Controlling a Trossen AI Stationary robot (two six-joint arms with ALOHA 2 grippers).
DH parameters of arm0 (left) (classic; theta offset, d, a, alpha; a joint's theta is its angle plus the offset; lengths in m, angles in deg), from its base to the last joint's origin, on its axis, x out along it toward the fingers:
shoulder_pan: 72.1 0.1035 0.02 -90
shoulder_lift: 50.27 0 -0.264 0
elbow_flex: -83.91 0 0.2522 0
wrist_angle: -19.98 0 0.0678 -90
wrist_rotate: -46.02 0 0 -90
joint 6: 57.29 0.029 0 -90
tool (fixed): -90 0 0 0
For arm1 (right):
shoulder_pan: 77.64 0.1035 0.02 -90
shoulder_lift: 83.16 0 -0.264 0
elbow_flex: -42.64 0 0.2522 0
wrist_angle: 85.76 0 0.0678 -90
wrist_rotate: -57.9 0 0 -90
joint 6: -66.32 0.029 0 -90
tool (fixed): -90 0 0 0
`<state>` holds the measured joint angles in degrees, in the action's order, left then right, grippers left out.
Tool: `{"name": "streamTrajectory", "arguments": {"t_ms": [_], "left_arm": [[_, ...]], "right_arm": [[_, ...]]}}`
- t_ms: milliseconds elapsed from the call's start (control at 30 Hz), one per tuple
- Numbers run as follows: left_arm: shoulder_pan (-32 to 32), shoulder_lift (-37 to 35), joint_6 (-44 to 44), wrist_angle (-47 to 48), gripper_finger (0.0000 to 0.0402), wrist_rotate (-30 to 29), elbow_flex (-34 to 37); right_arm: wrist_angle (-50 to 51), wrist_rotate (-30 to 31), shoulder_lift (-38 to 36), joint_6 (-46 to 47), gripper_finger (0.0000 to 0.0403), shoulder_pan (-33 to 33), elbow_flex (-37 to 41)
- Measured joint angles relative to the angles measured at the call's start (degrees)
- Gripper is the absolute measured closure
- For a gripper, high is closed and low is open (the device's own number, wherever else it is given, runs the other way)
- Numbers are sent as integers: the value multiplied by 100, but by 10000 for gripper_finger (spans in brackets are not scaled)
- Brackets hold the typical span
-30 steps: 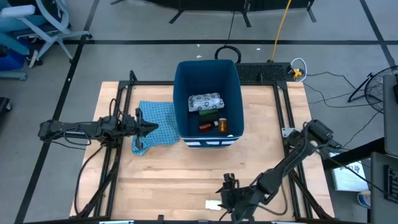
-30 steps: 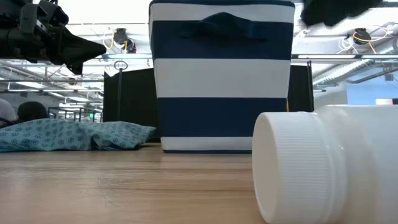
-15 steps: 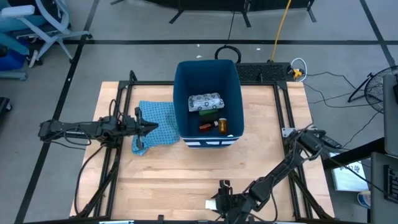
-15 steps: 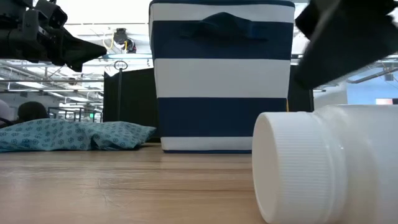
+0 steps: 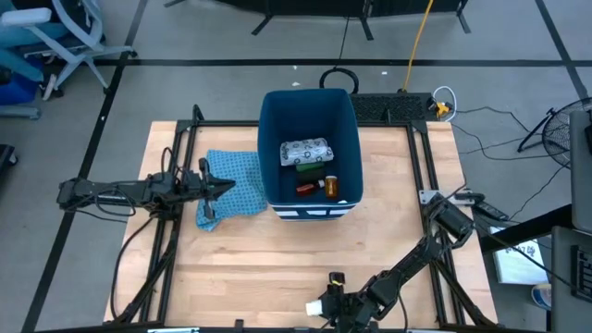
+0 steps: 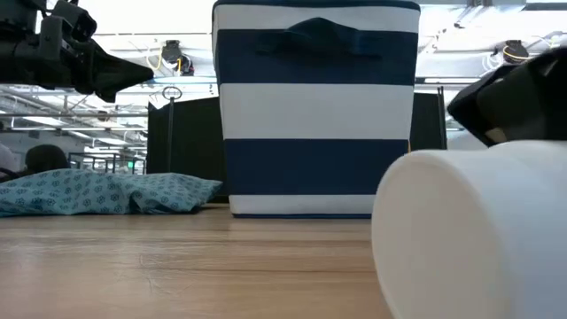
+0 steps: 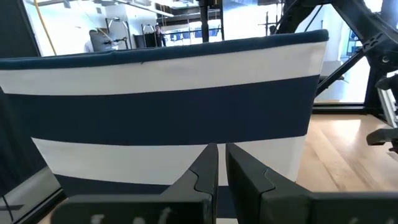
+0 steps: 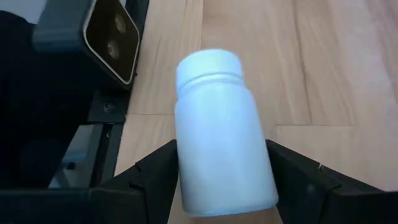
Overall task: Pick & place medical supplies in basket/bin
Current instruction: Put the white medicine bottle into the blue bin
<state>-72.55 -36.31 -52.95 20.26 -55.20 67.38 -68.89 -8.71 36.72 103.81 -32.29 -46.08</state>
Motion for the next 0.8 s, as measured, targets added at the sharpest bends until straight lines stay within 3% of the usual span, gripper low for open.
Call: {"name": "streamTrajectory", "arguments": {"t_ms": [500,633,800], "left_arm": [[-2,-1,-72,3,366,17,0],[-4,-1,-81,10,366,18,0],[-4,1,-79,12,366,28,0]], "right_arm": [[-248,-151,-220,-1237,240,-122,4],[-246,-440,-798,-1891,228,-261,49],[-413,-561,-2115,-2934,230,-460,479]]}}
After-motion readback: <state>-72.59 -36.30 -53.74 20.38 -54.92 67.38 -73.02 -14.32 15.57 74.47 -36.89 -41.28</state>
